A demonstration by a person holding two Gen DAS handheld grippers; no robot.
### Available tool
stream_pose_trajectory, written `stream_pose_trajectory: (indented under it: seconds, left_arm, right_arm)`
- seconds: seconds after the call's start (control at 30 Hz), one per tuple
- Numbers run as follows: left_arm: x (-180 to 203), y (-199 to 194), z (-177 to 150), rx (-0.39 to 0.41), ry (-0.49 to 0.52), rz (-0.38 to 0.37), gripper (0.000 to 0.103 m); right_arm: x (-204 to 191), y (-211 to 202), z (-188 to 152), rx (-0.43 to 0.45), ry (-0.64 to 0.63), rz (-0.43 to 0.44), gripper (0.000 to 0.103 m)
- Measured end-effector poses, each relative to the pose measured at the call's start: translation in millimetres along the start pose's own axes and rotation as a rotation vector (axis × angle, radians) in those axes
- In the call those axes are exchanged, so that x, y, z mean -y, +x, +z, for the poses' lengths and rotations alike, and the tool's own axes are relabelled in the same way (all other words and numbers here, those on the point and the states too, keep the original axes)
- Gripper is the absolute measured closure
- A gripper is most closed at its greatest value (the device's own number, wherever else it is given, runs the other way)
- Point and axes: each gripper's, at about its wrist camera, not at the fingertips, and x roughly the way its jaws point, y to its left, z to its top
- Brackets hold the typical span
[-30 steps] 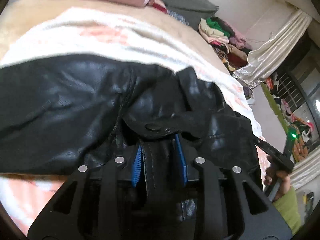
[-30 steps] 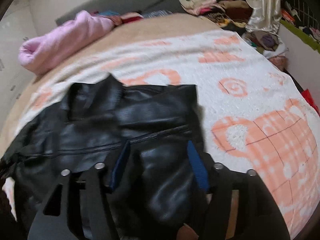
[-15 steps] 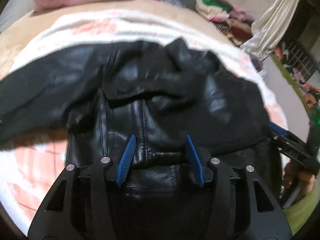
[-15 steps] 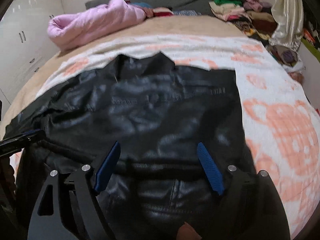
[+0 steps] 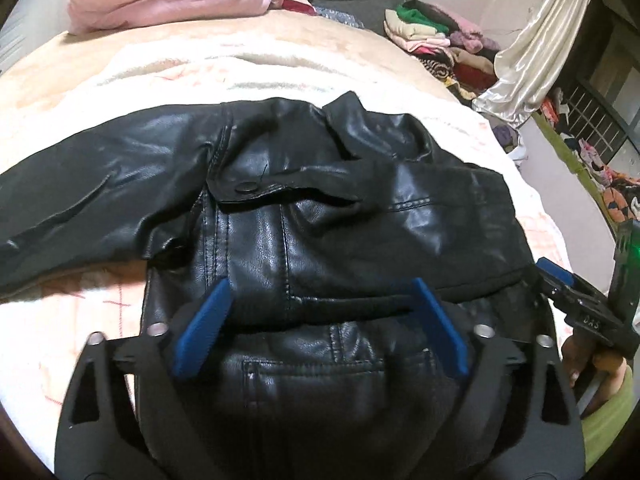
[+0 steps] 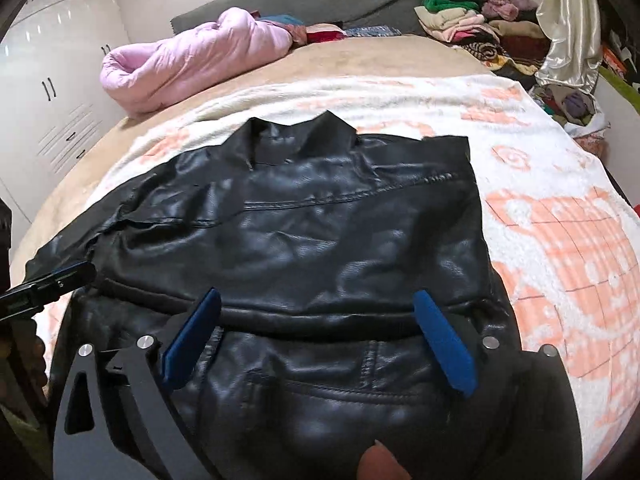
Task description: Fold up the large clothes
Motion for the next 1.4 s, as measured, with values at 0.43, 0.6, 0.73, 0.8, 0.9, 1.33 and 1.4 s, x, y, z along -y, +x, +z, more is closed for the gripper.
stream_pose_trajectory:
  seconds: [0.43, 0.6, 0.73, 0.8, 0.9, 1.33, 1.4]
  left_arm:
    - [-25, -33, 1, 0.042, -0.079, 0.040, 0.010]
    - [-43, -46, 1, 0.075, -0.126, 0.067, 0.010]
    - [-56, -56, 2, 0.092, -0.144, 0.082, 0.010]
    - [-63, -62, 2, 0.108, -0.160, 0.096, 0.010]
    - [-75, -70, 3, 0.128, -0.193, 0.116, 0.010]
    - [-142, -101, -1, 0.203, -0.353, 0.272, 0.010]
    - [-155, -106, -4, 0.215, -0.389, 0.293, 0.010]
  right_arm:
    - [-44, -19, 7, 0.041, -0.077, 0.040, 0.004]
    - [-67, -25, 16, 0.062, -0.109, 0.060, 0.004]
    - [-89, -27, 24, 0.081, -0.135, 0.077, 0.004]
    - [-99, -26, 28, 0.086, -0.140, 0.084, 0.004]
    - [-115, -25, 35, 0.092, -0.154, 0.103, 0.004]
    - [-195, -13, 57, 0.103, -0.261, 0.193, 0.004]
    - [-209, -10, 58, 0.101, -0.280, 0.205, 0.004]
